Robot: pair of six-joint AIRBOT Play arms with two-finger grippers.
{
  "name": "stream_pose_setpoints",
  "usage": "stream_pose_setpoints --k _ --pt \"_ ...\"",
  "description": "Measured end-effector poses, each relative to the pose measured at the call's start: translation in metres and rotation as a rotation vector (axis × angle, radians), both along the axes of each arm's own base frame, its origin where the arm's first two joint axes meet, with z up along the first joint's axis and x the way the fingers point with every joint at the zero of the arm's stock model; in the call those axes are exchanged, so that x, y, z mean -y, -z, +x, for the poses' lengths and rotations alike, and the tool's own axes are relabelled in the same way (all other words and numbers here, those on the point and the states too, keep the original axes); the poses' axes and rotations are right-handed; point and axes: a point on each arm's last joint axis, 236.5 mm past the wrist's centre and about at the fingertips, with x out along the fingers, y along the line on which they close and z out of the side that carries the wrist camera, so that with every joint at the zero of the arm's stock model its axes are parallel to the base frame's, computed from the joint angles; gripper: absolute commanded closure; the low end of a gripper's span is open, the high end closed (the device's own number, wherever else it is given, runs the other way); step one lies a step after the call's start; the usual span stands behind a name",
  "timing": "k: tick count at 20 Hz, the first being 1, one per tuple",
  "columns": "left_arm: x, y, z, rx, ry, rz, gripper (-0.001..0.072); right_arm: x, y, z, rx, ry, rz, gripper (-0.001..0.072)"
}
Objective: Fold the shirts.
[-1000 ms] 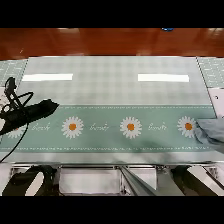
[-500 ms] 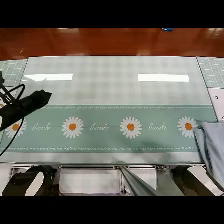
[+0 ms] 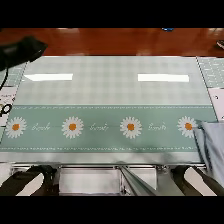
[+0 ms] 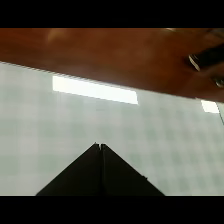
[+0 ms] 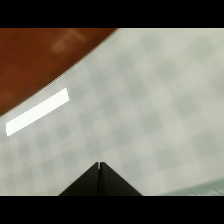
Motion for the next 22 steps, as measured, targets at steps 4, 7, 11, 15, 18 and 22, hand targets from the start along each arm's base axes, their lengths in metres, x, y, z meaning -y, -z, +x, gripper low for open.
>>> stream_pose_setpoints --k 4,7,11,15,18,22 --pt "0.043 0.077 0.0 -0.246 0.16 0.25 0.0691 -0.115 0.082 0.029 -0.209 -0.32 -0.294 0.0692" --pt "0.021 0.147 -0.013 -0.458 0.105 0.411 0.0691 -0.132 0.158 0.017 -0.475 -0.406 -0.441 0.0692" --pt "0.002 0.192 -0.032 -0.602 0.055 0.497 0.0691 -0.141 0.2 0.011 -0.609 -0.418 -0.495 0.0691" --pt "-0.006 0.203 -0.037 -0.64 0.033 0.526 0.0691 -0.144 0.209 0.017 -0.613 -0.403 -0.511 0.0691" --pt "-0.008 0.205 -0.036 -0.641 0.026 0.53 0.0691 -0.144 0.211 0.019 -0.611 -0.396 -0.515 0.0691" --pt "-0.008 0.206 -0.036 -0.64 0.023 0.533 0.0691 -0.144 0.212 0.02 -0.611 -0.394 -0.52 0.0691"
